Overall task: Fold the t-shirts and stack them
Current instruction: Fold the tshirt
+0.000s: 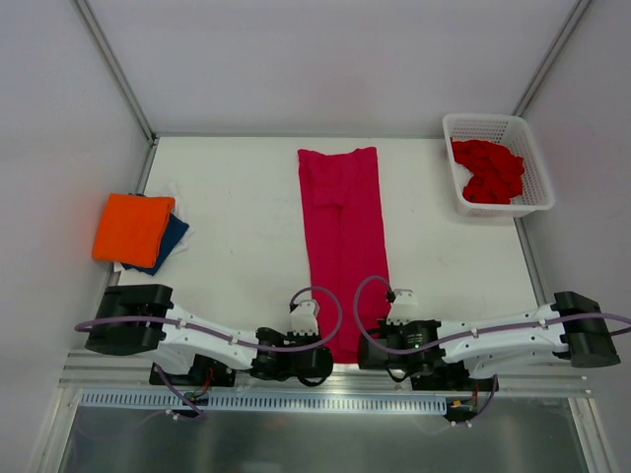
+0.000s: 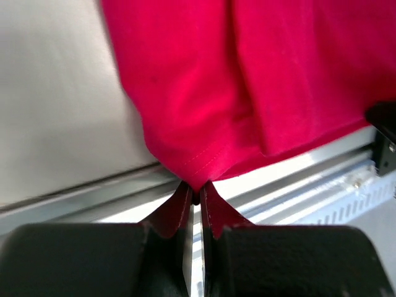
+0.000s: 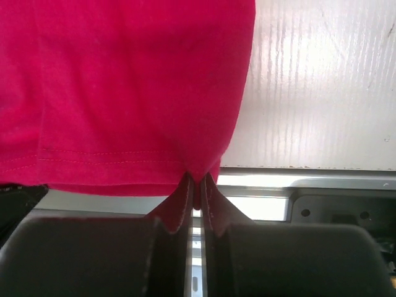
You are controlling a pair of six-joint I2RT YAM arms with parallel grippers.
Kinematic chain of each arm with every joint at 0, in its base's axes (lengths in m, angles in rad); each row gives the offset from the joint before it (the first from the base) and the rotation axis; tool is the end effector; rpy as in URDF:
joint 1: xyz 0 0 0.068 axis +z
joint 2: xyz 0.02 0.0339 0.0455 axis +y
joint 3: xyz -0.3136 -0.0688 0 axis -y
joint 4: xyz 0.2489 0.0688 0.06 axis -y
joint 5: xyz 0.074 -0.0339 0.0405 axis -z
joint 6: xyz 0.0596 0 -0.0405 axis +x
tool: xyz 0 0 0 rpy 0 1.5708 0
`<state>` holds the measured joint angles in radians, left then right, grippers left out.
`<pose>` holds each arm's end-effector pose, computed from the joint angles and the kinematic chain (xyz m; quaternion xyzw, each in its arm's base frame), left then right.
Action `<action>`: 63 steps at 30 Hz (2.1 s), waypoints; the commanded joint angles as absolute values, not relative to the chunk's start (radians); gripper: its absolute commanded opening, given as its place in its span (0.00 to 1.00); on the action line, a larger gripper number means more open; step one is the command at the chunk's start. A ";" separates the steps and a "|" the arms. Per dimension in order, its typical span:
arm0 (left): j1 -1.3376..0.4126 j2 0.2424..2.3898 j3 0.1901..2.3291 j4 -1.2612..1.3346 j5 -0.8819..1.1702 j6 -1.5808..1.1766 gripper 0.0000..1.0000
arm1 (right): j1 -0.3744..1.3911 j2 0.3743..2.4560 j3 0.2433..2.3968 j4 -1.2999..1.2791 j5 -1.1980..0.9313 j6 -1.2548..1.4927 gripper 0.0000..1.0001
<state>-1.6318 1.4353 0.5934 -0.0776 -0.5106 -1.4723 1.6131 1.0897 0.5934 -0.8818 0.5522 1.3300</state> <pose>0.0129 -0.2658 0.1783 -0.0075 0.9203 -0.3050 0.2450 0.0251 0.1474 0.2033 -0.1091 0.9518 0.0652 0.2792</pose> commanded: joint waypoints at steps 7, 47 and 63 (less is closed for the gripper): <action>-1.488 1.328 0.612 -0.242 -0.584 -1.326 0.00 | 1.503 1.101 0.673 -0.940 0.653 1.195 0.00; -0.841 1.748 1.077 -0.091 -0.315 -0.712 0.00 | 0.799 1.702 1.179 -0.445 0.592 0.279 0.00; -0.660 1.878 1.315 -0.104 -0.264 -0.585 0.00 | 0.571 1.963 1.537 -0.445 0.474 0.098 0.00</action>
